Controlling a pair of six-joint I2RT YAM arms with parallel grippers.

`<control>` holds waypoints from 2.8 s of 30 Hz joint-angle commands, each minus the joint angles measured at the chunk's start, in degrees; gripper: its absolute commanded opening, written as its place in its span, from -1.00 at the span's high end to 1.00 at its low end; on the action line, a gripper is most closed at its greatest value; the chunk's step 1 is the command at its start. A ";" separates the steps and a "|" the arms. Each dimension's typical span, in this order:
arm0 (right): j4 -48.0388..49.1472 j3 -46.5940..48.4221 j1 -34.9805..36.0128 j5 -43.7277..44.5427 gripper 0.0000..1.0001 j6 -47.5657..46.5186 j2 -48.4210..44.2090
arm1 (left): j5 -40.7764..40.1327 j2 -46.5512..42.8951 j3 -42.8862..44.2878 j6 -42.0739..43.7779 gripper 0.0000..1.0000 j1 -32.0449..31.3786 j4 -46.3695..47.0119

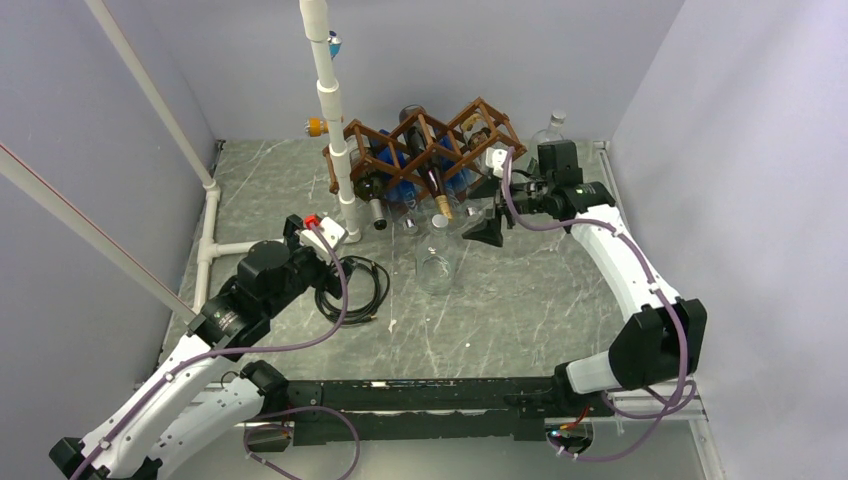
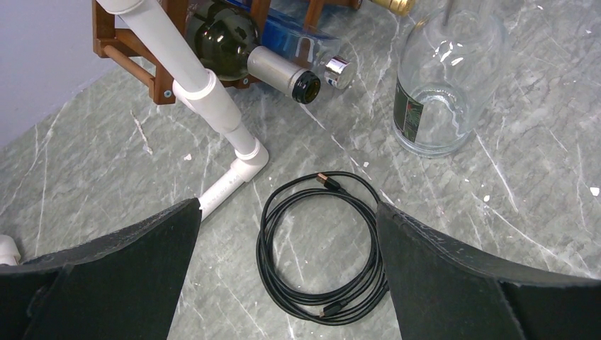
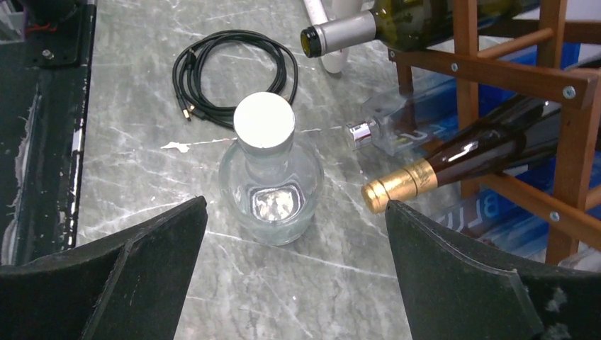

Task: Take the wine bottle off the wine rack
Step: Move the wine bottle to the corner of the board.

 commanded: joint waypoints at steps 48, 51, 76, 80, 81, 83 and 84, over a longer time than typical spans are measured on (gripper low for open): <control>0.94 5.38 13.24 5.41 -0.23 -10.41 10.54 | -0.30 -1.59 -0.15 0.44 -0.99 1.05 2.27; 1.15 5.34 13.24 5.32 -0.08 -10.38 10.50 | -0.22 -1.55 -0.15 0.49 -0.99 1.12 2.34; -3.99 4.43 12.45 0.70 1.00 -14.09 5.84 | -0.05 -1.38 -0.15 0.41 -0.99 1.53 2.35; -7.23 4.01 9.96 -3.12 1.00 -17.61 4.07 | 0.05 -1.26 -0.17 0.41 -0.99 1.64 2.35; -8.10 3.80 9.08 -3.98 1.00 -18.81 3.64 | -0.01 -1.24 -0.16 0.44 -0.99 1.64 2.37; -9.62 3.17 7.16 -6.03 1.00 -20.83 2.50 | -0.04 -1.25 -0.20 0.41 -0.99 1.73 2.38; -9.67 2.66 6.37 -6.42 1.00 -20.90 1.94 | -0.08 -1.25 -0.18 0.41 -0.99 1.73 2.36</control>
